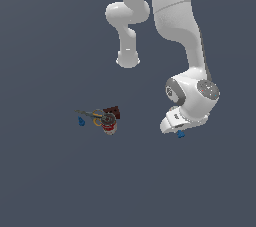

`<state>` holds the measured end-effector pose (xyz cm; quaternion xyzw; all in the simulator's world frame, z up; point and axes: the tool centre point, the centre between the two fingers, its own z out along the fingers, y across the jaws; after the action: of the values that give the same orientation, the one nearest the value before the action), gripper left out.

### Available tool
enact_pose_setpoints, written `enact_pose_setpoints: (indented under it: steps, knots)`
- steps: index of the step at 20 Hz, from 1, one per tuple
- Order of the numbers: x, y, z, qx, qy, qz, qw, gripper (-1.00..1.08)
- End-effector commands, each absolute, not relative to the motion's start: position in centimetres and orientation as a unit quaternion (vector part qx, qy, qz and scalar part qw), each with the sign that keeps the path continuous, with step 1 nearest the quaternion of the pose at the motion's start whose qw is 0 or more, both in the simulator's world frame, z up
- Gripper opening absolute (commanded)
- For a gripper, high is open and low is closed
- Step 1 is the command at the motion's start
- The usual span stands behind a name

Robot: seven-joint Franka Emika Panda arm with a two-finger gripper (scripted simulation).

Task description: Pick up a designated object from a clutter of objects.

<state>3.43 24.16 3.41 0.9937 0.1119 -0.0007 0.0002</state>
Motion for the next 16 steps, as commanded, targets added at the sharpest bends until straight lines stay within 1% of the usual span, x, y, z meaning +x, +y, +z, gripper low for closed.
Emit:
enact_pose_setpoints:
  steps: [1,8,16]
  knots:
    - [3.4,24.0,4.7,0.994,0.112,0.000,0.000,-1.00]
    - [3.2,23.1,10.4,0.994,0.112,0.000,0.000,-1.00]
    - [2.9,21.7,19.8,0.994,0.112,0.000,0.000,-1.00]
